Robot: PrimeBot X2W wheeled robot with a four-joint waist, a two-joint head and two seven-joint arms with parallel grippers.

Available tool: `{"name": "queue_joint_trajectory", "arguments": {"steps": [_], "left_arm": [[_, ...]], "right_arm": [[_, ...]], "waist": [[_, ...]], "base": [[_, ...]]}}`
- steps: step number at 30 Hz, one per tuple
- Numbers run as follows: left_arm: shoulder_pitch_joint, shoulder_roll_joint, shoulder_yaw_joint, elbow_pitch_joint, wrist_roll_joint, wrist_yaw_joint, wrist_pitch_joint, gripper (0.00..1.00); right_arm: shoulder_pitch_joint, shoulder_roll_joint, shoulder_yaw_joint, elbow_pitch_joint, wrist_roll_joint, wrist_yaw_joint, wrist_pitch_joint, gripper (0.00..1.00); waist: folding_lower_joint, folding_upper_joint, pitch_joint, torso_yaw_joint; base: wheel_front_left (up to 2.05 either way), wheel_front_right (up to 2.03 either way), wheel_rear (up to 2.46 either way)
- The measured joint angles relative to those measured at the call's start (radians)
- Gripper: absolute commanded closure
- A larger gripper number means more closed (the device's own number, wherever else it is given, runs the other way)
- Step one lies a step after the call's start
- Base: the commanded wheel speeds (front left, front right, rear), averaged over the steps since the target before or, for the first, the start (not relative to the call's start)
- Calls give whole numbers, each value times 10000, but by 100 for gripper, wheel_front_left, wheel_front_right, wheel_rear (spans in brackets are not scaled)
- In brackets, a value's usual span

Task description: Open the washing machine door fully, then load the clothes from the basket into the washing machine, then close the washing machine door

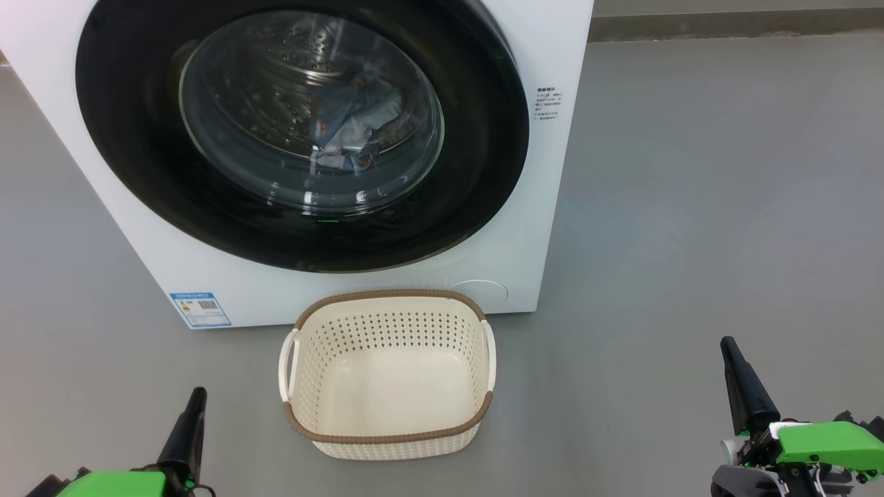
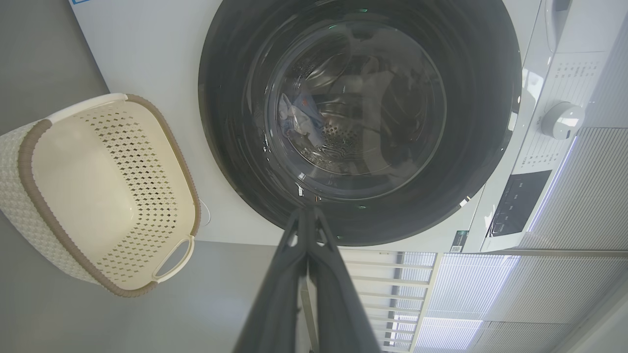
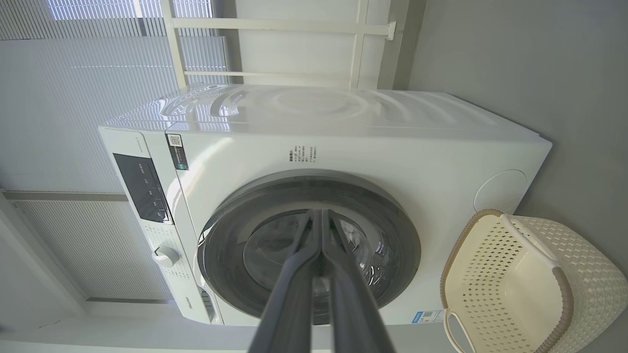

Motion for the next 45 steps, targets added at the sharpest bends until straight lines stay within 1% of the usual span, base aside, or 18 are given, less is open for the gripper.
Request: {"name": "queue_joint_trajectory", "arguments": {"steps": [45], "left_arm": [[-3, -12, 19, 2, 0, 0, 0, 100]], "right_arm": [[0, 2, 0, 0, 0, 0, -2, 100]], "waist": [[-1, 0, 0, 0]], "base": [[0, 0, 0]]}}
